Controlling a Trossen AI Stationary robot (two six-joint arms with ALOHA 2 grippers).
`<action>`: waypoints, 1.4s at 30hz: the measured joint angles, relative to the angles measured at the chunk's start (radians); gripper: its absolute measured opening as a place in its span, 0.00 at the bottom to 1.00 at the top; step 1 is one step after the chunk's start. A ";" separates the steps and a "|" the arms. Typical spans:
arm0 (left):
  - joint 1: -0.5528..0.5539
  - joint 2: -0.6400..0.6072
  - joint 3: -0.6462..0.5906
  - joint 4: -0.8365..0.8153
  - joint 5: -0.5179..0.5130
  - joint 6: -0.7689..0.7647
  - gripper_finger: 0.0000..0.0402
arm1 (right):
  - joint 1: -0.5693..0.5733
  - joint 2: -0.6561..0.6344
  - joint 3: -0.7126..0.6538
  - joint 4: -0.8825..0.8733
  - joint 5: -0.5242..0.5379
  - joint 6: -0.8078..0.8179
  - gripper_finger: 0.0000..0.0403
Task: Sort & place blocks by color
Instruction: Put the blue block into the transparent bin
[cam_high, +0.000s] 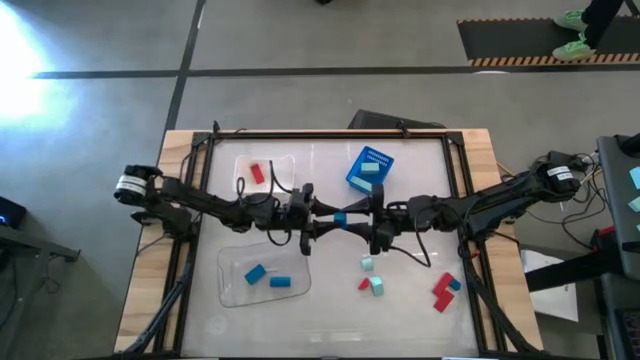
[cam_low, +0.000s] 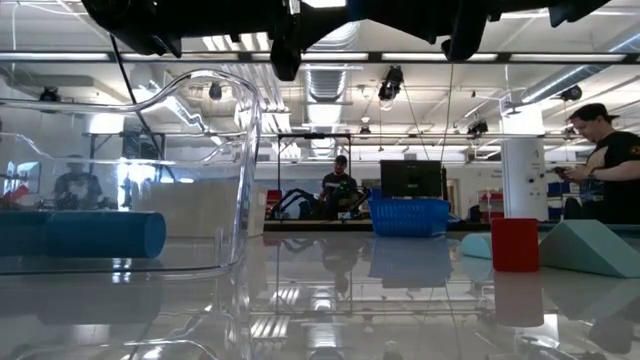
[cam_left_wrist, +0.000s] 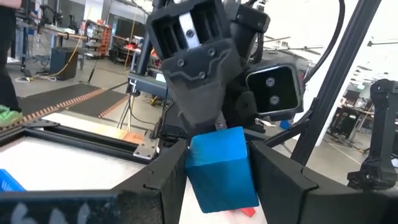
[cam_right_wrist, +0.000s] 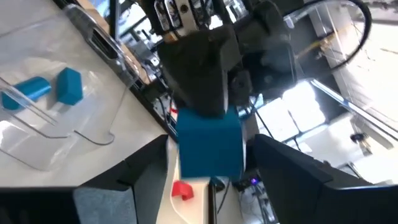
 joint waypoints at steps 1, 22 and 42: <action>0.000 -0.016 -0.004 -0.005 -0.001 0.001 0.37 | 0.002 -0.001 0.000 0.000 0.016 0.003 0.56; -0.242 -0.158 0.452 -1.806 -0.195 -0.409 0.37 | 0.013 -0.174 0.002 -0.192 0.098 0.155 0.57; -0.255 0.221 0.577 -2.154 0.072 -0.352 0.37 | 0.012 -0.164 0.002 -0.192 0.098 0.167 0.57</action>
